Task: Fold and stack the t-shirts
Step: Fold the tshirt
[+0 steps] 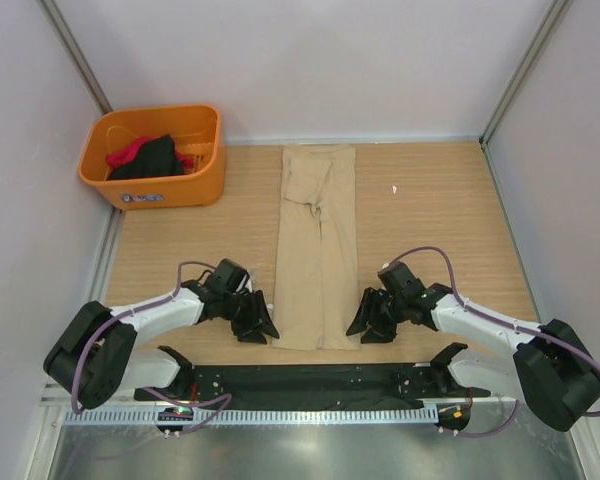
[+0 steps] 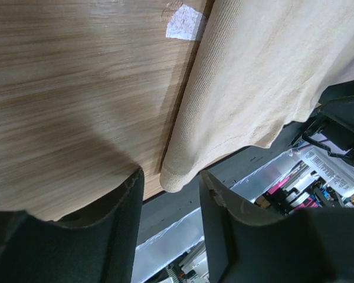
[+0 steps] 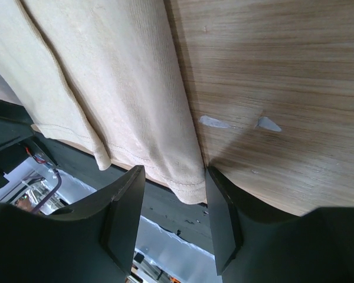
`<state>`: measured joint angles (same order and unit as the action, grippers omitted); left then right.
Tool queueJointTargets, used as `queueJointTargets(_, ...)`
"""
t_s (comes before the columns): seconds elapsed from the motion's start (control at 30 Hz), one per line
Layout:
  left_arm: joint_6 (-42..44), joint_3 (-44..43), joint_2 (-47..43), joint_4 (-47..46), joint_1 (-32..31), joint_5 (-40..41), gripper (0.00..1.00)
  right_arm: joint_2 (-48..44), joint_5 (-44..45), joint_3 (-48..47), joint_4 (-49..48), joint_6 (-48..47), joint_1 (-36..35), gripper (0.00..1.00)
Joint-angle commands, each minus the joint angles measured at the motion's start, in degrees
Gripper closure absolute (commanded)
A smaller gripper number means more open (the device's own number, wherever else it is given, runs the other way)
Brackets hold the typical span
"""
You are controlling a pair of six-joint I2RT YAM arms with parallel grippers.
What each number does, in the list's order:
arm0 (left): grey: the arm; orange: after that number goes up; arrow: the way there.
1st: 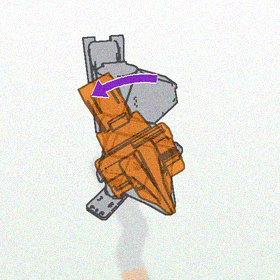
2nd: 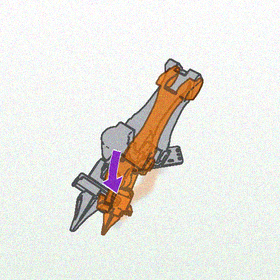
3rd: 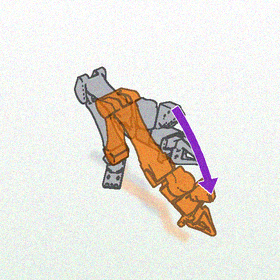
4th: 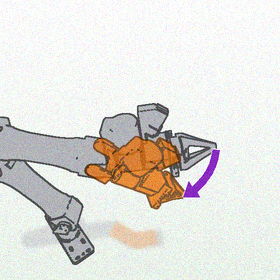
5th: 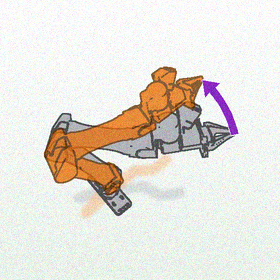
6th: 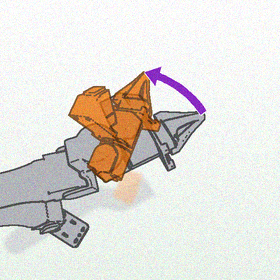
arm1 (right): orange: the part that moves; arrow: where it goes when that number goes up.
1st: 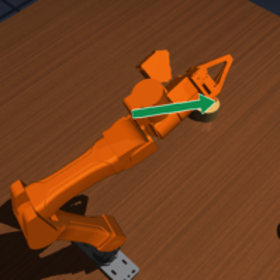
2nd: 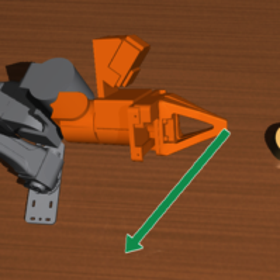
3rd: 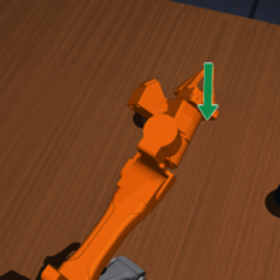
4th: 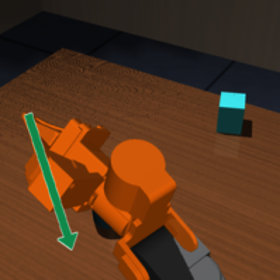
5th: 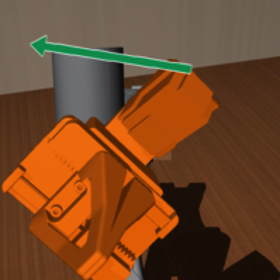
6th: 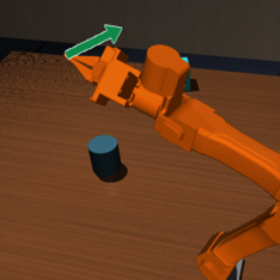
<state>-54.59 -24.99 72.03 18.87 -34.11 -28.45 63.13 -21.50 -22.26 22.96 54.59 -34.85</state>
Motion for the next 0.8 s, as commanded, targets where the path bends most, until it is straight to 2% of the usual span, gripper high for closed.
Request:
queueJointTargets(0.0, -1.22, 1.7, 1.71, -3.22, -0.35, 1.99, 0.57, 1.37, 0.4, 1.17, 0.07, -1.23, -0.13, 0.48)
queueJointTargets(0.37, -0.96, 2.05, 3.91, -4.64, -0.78, 1.55, 0.63, 2.96, 2.42, -0.32, 3.49, -1.85, -0.66, 0.48)
queueJointTargets(0.57, -1.05, 2.67, 4.17, -5.25, -0.78, 0.94, 0.74, 4.01, 2.51, -0.77, 4.29, -2.03, -0.74, 0.51)
queueJointTargets(0.63, -0.96, 2.58, 4.08, -5.43, -0.78, 0.76, 0.83, 4.28, 1.72, -0.42, 3.15, -2.2, -1.09, 0.58)
queueJointTargets(0.67, -0.96, 2.49, 3.91, -5.6, -0.78, 0.5, 0.86, 4.37, 1.46, -0.24, 2.71, -2.2, -1.27, 0.65)
queueJointTargets(0.7, -0.96, 2.41, 3.65, -6.12, -0.78, 0.24, 0.93, 4.19, 1.28, -0.15, 2.36, -2.03, -1.27, 0.8)
queueJointTargets(0.77, -0.96, 2.14, 3.29, -6.65, -0.78, -0.47, 1.0, 3.4, 1.54, -0.5, 2.26, -1.77, -1.45, 0.96)
